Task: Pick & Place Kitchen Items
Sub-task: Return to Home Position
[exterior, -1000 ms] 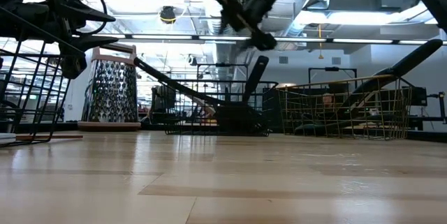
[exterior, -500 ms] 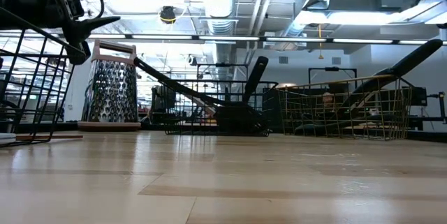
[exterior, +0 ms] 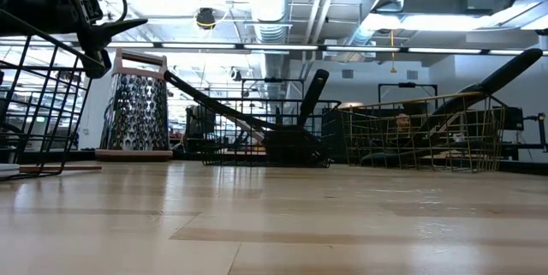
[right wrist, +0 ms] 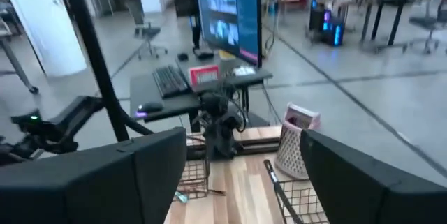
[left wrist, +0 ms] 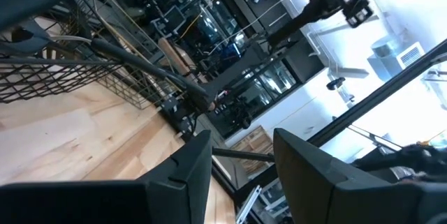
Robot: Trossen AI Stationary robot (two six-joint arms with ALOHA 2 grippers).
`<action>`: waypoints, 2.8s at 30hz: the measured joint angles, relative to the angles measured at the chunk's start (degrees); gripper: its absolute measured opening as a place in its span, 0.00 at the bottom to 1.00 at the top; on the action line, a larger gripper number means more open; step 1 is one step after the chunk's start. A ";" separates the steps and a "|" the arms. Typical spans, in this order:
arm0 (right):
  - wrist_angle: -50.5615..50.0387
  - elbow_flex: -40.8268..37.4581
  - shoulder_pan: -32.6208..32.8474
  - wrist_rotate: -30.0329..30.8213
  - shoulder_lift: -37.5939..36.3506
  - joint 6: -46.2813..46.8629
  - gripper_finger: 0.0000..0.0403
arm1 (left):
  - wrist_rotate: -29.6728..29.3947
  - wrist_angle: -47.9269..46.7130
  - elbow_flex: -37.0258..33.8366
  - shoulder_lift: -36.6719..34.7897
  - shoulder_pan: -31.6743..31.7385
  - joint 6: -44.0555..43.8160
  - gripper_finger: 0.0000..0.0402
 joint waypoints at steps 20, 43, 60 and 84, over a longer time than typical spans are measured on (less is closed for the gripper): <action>40.10 -73.16 1.44 8.75 -50.56 1.06 0.68 | 0.02 0.48 0.00 0.03 0.00 0.46 0.34; 67.36 -115.08 1.50 9.50 -70.04 7.22 0.68 | 0.04 1.74 0.03 0.73 0.00 0.46 0.34; 70.75 -125.22 1.54 6.66 -70.77 8.31 0.68 | 0.07 2.48 0.04 1.66 0.00 0.46 0.34; 64.85 -125.26 1.50 6.58 -70.77 8.11 0.68 | 0.07 2.67 0.04 1.66 0.00 0.46 0.34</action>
